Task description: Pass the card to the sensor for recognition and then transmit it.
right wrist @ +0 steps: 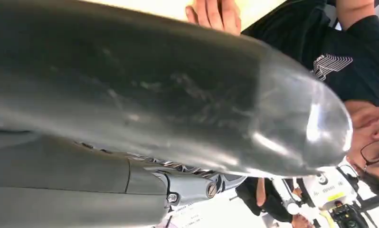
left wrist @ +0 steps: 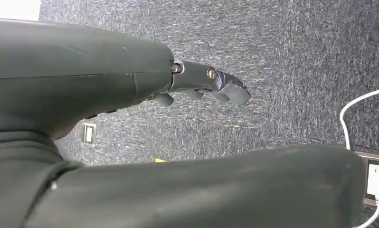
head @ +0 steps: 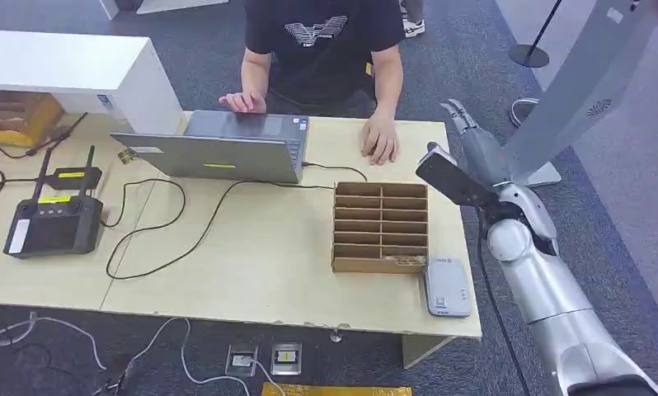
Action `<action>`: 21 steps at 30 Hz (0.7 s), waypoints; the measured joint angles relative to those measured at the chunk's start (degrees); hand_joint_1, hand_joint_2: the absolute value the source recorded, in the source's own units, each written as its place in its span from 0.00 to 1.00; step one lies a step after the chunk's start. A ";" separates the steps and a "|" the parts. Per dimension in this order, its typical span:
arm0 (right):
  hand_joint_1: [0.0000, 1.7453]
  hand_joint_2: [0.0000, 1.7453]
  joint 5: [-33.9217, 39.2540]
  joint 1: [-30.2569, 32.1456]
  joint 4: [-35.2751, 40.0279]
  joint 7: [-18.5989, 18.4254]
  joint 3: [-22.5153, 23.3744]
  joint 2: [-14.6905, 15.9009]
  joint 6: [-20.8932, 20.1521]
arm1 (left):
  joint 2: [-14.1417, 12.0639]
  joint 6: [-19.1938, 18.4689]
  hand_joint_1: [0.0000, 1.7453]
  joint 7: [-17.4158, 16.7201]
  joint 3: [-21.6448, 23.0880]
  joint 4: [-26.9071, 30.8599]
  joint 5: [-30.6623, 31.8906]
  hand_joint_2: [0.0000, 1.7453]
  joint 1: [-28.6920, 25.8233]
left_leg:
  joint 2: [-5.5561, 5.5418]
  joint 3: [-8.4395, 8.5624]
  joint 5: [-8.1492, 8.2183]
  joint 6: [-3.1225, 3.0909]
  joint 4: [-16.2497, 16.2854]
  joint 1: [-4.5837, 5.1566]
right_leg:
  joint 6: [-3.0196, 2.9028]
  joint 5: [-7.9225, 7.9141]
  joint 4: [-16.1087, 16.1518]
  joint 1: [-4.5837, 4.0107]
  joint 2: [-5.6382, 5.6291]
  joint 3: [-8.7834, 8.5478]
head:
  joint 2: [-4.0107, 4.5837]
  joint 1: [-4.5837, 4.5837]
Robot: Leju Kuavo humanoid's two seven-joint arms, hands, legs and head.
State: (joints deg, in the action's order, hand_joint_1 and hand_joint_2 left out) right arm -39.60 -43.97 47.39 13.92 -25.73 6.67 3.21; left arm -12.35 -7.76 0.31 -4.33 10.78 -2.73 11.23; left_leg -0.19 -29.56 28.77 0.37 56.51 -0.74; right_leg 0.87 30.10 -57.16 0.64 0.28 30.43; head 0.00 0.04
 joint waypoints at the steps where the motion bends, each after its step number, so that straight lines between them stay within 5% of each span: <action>1: 0.00 0.00 0.00 0.07 0.24 -0.02 0.02 0.02 -0.04 | -0.02 0.00 0.00 0.00 0.00 0.00 0.00 0.00 0.00 | 0.00 0.00 0.00 0.00 0.00 0.00 | 0.00 0.00 0.00 0.00 0.00 0.00 | 0.00 -0.02; 21: 0.00 0.00 -0.77 1.34 3.10 -1.79 0.81 0.96 -2.14 | -0.26 -0.70 0.00 0.24 0.00 0.00 0.04 0.00 -0.28 | 0.00 0.01 0.00 0.00 0.00 0.00 | 0.00 0.00 0.00 0.00 0.00 0.00 | 0.00 -0.02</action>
State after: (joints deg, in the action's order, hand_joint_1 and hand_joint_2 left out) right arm -40.37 -42.62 50.49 12.13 -24.92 7.63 1.07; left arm -12.61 -8.46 0.55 -4.33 10.78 -2.69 10.95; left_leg -0.19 -29.55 28.77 0.37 56.51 -0.74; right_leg 0.87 30.10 -57.16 0.64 0.28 30.43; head 0.00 0.02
